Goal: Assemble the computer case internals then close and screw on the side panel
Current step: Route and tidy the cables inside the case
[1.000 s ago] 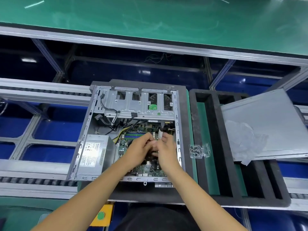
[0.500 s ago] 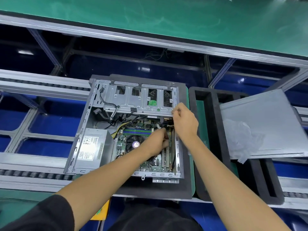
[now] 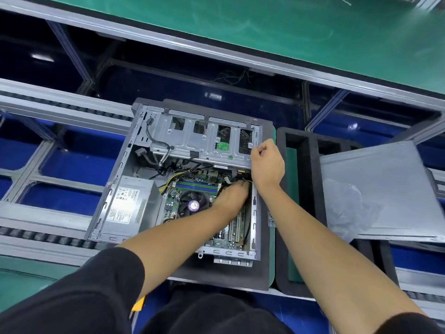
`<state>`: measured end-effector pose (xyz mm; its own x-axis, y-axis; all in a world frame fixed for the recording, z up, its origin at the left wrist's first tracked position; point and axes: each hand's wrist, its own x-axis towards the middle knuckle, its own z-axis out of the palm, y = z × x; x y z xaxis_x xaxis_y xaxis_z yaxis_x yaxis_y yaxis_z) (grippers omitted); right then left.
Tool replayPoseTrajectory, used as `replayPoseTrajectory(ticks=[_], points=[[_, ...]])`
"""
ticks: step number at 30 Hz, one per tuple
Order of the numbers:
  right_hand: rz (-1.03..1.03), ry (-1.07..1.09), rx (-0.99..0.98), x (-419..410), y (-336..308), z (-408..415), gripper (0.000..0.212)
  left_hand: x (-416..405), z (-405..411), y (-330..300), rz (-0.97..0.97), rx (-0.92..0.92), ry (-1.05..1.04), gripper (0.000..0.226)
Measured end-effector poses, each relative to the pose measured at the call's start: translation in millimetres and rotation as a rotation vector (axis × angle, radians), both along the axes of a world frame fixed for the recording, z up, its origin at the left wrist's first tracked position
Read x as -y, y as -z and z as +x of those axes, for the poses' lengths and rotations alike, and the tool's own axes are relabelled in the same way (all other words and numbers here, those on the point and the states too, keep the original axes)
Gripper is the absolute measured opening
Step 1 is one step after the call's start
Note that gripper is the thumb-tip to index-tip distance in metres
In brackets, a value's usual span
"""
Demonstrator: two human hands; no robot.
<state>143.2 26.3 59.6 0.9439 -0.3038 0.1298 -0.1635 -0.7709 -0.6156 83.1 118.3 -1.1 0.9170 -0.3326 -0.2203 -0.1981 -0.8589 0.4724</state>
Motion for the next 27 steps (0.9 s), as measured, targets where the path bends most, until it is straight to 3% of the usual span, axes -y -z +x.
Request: replayPoseTrajectory(ticks=[4, 8, 18, 22, 27], points=[[0.022, -0.011, 0.011, 1, 2, 0, 0.016, -14, -3, 10, -0.08, -0.038, -0.165, 0.023], [0.034, -0.008, 0.006, 1, 2, 0, 0.018, -14, 1, 13, -0.045, 0.052, -0.234, 0.019], [0.001, -0.02, 0.016, 0, 2, 2, 0.02, -4, 8, 18, 0.086, 0.054, -0.259, 0.009], [-0.017, -0.017, 0.004, -1, 0, 1, 0.016, 0, 8, 23, -0.009, 0.078, -0.314, 0.02], [-0.028, -0.02, -0.002, -2, -2, 1, 0.013, -1, 11, 26, -0.096, -0.032, -0.331, 0.034]])
